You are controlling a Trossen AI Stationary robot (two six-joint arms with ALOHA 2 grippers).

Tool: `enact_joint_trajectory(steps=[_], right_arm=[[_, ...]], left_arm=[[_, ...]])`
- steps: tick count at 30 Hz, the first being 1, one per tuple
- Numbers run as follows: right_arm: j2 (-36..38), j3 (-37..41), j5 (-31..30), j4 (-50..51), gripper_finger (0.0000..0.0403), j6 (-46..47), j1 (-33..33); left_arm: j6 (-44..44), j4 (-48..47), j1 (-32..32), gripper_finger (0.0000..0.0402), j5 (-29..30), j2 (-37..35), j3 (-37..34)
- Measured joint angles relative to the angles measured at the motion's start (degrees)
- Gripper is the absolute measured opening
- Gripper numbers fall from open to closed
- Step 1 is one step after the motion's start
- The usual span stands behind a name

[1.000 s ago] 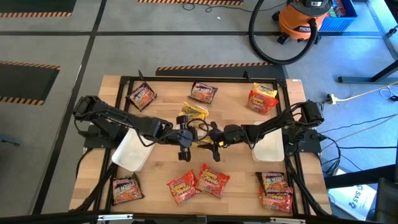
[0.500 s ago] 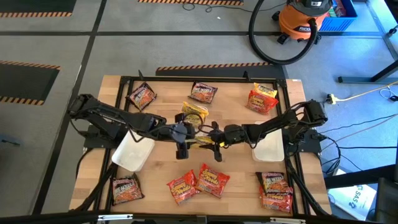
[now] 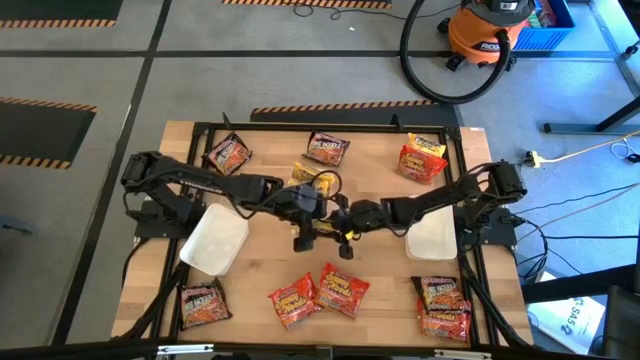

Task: Sort Maruchan noodles
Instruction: Put the bottom yellow noodle pack into the center white bin

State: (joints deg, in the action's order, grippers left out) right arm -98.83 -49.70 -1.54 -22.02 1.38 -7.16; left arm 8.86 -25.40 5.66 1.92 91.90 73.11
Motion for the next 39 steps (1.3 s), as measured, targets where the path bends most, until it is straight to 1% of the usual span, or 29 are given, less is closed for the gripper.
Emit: enact_joint_trajectory(steps=[7, 14, 21, 25, 28, 31, 36, 39], right_arm=[[0.0, -2.5, -1.0, 5.9, 0.0098, -0.3, 0.0], [0.0, -4.7, -1.1, 9.3, 0.0097, -0.3, 0.0], [0.0, -6.1, -1.2, 11.1, 0.0097, -0.2, 0.0], [0.0, -6.1, -1.2, 11.3, 0.0097, -0.2, 0.1], [0.0, -6.1, -1.0, 11.5, 0.0103, -0.2, 0.1], [0.0, -6.1, -0.9, 11.5, 0.0114, -0.2, 0.1], [0.0, -6.1, -1.5, 11.4, 0.0146, -0.2, 0.1], [0.0, -6.1, -1.8, 11.2, 0.0176, -0.2, 0.0]], left_arm=[[1.0, -3.6, -2.0, 0.0278, 0.3, -0.2, 0.1], [1.0, -4.7, -2.0, 0.0275, -2.7, 2.6, 0.0], [0.0, -5.2, -2.0, 0.0271, -1.3, 2.6, 0.0], [0.0, -6.9, -2.0, 0.0242, -1.5, 2.7, 0.0], [0.0, -7.1, -2.0, 0.0207, -1.6, 4.0, 0.1], [0.0, -7.1, -2.0, 0.0172, -1.6, 3.7, 0.0], [-0.1, -7.0, -2.0, 0.0121, -1.4, 3.7, 0.0], [-0.2, -7.0, -2.0, 0.0110, -1.2, 3.7, 0.0]])
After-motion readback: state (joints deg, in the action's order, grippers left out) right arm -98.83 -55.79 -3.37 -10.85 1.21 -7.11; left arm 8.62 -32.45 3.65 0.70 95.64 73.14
